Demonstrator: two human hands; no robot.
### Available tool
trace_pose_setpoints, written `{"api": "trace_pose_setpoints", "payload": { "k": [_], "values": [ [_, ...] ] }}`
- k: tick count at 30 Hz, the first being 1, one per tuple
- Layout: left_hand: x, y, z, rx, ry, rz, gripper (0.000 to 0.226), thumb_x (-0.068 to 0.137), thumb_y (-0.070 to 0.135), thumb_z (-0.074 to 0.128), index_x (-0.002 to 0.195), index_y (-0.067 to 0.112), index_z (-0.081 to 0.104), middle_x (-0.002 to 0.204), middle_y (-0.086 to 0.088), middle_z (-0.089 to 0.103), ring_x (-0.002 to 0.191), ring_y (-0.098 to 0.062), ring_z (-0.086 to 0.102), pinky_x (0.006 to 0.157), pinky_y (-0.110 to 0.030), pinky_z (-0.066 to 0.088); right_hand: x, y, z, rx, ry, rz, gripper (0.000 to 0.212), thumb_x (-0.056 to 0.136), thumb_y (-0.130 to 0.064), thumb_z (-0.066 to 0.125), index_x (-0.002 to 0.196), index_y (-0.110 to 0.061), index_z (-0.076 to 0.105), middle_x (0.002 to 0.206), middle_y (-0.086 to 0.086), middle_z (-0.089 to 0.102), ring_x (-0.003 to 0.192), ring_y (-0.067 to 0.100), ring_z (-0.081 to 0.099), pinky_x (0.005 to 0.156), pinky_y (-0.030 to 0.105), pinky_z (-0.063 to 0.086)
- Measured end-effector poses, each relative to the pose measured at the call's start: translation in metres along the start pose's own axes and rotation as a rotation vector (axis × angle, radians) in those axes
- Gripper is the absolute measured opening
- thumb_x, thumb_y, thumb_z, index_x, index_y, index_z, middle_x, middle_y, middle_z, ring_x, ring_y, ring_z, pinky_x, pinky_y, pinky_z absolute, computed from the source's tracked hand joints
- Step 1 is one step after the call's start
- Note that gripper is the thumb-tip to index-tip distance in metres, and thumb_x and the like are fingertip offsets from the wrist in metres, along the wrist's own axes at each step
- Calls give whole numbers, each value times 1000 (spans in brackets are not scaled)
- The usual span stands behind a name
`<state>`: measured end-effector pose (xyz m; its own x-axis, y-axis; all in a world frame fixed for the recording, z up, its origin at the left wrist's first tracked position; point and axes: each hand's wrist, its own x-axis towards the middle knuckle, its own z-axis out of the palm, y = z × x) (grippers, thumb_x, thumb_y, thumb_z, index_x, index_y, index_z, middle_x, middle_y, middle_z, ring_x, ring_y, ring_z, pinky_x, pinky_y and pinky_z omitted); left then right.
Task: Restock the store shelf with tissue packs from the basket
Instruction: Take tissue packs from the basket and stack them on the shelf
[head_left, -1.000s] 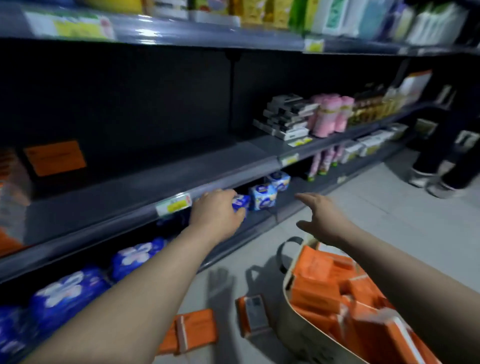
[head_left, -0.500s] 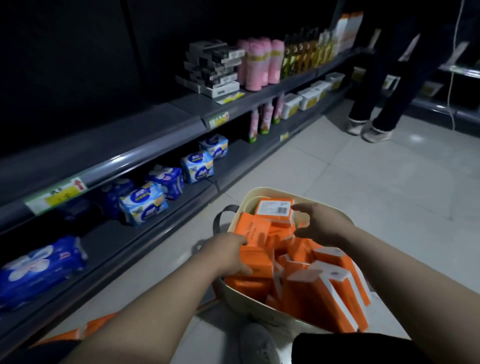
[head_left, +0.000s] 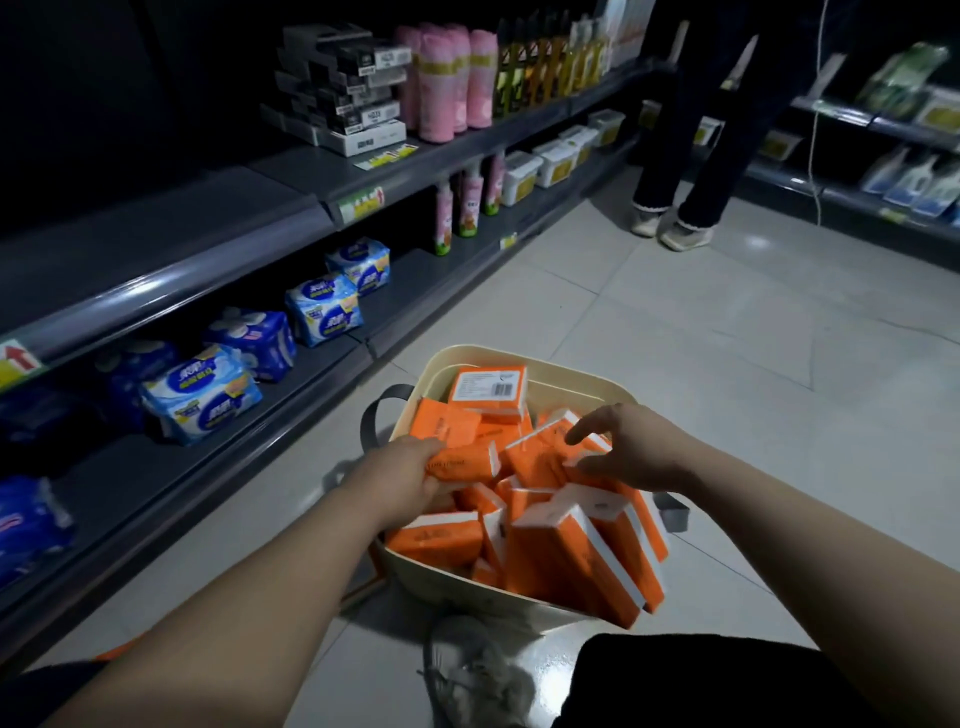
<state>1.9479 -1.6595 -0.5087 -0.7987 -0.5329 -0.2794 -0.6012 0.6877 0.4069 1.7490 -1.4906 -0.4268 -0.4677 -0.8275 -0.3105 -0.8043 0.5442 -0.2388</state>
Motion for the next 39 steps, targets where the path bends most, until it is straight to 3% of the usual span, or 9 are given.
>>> {"api": "trace_pose_setpoints", "payload": {
  "k": [3, 8, 16, 19, 25, 27, 29, 35, 39],
  "values": [
    [-5, 4, -8, -3, 49, -7, 53, 88, 34, 55, 137, 42, 36, 131, -3, 46, 111, -25, 55, 93, -40, 47, -13, -4, -1, 38, 21, -45, 31, 79, -42, 70, 108, -29, 69, 118, -6, 62, 103, 13, 57, 81, 24, 46],
    [-8, 2, -20, -263, 221, 20, 53, 81, 2, 54, 125, 30, 59, 137, -1, 40, 126, -22, 44, 109, -32, 34, -31, -21, 9, -102, -90, -112, 57, 72, -65, 64, 115, -27, 65, 109, -9, 64, 100, 13, 59, 80, 26, 46],
    [-23, 8, -46, -444, 549, -82, 20, 91, 21, 61, 102, 9, 72, 127, 3, 51, 104, -8, 46, 86, -23, 35, -34, -40, 27, -424, -112, -182, 51, 79, -56, 64, 118, -23, 60, 109, 3, 62, 103, 24, 54, 77, 30, 34],
    [-26, 4, -54, -486, 621, -122, 16, 83, 16, 70, 99, 16, 69, 126, -2, 47, 109, -16, 50, 89, -24, 35, -26, -43, 21, -273, -76, -114, 45, 79, -45, 66, 117, -22, 60, 108, 3, 64, 95, 21, 57, 73, 29, 43],
    [-34, -12, -74, -695, 657, -207, 76, 78, 8, 73, 141, 31, 36, 124, 1, 47, 96, -16, 57, 73, -23, 48, -15, -54, -7, 203, 119, -12, 24, 76, -26, 68, 96, -26, 55, 84, -9, 56, 73, 11, 53, 57, 15, 39],
    [-39, -18, -82, -794, 666, -246, 77, 78, 2, 72, 143, 26, 37, 121, 1, 50, 84, -10, 56, 61, -17, 43, -10, -59, -11, 361, 169, 17, 26, 74, -22, 69, 95, -22, 54, 83, -5, 59, 73, 12, 55, 60, 18, 45],
    [-46, -26, -91, -846, 690, -282, 75, 74, -1, 71, 139, 23, 43, 123, -5, 56, 87, -15, 58, 66, -24, 47, -5, -68, -14, 481, 209, 24, 32, 72, -19, 71, 101, -16, 58, 91, 5, 63, 79, 19, 58, 68, 30, 49],
    [-80, -54, -124, -747, 709, -278, 67, 57, 18, 58, 120, 40, 47, 116, -5, 58, 100, -25, 57, 79, -34, 48, 8, -115, -31, 762, 234, -79, 32, 80, -11, 67, 108, -18, 55, 91, 5, 62, 79, 17, 59, 67, 27, 49],
    [-107, -83, -141, -669, 749, -339, 51, 73, 14, 63, 114, 35, 42, 115, -9, 53, 103, -27, 51, 83, -35, 46, 24, -156, -33, 852, 234, -137, 43, 87, -8, 56, 123, -25, 39, 78, 8, 53, 67, 19, 52, 61, 33, 44]
  ]
}}
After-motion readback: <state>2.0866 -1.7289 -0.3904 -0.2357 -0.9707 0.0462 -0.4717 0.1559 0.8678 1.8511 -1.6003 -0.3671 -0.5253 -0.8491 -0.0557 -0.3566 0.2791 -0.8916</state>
